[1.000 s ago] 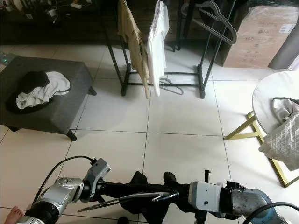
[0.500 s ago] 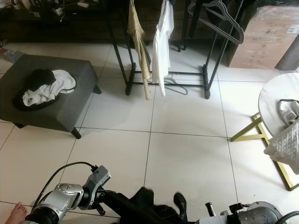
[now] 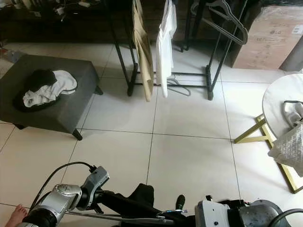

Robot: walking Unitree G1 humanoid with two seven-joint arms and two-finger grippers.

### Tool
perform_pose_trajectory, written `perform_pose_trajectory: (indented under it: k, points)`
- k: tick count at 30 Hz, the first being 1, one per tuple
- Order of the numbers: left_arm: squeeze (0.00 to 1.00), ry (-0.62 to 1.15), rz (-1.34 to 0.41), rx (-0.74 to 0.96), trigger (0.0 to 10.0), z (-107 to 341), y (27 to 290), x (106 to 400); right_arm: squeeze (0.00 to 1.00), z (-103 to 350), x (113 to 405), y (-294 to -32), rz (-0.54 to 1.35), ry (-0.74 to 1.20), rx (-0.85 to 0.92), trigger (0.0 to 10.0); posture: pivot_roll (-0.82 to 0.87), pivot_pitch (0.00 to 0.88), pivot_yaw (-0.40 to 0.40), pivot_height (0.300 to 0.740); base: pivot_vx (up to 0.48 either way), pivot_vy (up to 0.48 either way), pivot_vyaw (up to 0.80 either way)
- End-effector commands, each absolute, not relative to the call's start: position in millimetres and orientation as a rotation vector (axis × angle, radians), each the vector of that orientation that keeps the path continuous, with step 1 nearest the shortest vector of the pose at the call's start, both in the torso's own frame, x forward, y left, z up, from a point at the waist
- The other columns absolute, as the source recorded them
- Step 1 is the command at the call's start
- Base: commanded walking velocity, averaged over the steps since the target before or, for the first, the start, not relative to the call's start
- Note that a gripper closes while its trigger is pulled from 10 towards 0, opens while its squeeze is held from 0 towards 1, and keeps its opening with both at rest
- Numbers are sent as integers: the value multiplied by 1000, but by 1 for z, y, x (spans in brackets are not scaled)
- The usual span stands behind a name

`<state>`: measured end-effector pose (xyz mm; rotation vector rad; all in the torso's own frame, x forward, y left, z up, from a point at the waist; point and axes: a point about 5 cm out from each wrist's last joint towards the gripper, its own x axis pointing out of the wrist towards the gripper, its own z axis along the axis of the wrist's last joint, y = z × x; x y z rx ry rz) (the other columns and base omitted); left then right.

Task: Hang hanger

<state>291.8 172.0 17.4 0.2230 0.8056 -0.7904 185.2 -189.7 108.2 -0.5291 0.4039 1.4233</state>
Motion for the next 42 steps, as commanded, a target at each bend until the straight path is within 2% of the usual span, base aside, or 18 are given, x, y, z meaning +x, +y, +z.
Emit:
perform_pose_trajectory:
  k: [1, 3, 6, 17, 22, 25, 26, 28, 35, 42]
  points:
    - [0, 893, -715, 272, 0, 8, 196, 282, 0, 108, 182, -196, 1429, 420, -563, 10000, -187, 283, 54, 740, 0, 0, 0]
    - [0, 891, -711, 277, 0, 9, 198, 283, 0, 103, 189, -202, 1362, 428, -657, 10000, -186, 284, 55, 740, 0, 0, 0]
    - [0, 891, -710, 278, 0, 10, 198, 284, 0, 101, 195, -204, 1311, 415, -709, 10000, -187, 284, 56, 740, 0, 0, 0]
    - [0, 907, -737, 274, 0, 8, 197, 280, 0, 107, 223, -208, 1061, 312, -732, 10000, -184, 286, 55, 740, 0, 0, 0]
    - [0, 918, -756, 277, 0, 7, 197, 278, 0, 119, 218, -200, 1122, 220, -566, 10000, -186, 287, 54, 740, 0, 0, 0]
    - [0, 918, -756, 277, 0, 7, 197, 278, 0, 119, 218, -200, 1122, 220, -566, 10000, -186, 287, 54, 740, 0, 0, 0]
    - [0, 918, -758, 279, 0, 7, 197, 277, 0, 119, 208, -197, 1207, 254, -536, 10000, -189, 288, 53, 740, 0, 0, 0]
    - [0, 918, -759, 280, 0, 7, 197, 277, 0, 115, 202, -198, 1259, 299, -577, 10000, -189, 289, 54, 740, 0, 0, 0]
    - [0, 913, -734, 292, 0, 11, 203, 281, 0, 95, 197, -226, 1294, 467, -906, 10000, -184, 289, 55, 740, 0, 0, 0]
    - [0, 916, -742, 285, 0, 14, 205, 282, 0, 96, 213, -233, 1158, 430, -994, 10000, -184, 289, 58, 740, 0, 0, 0]
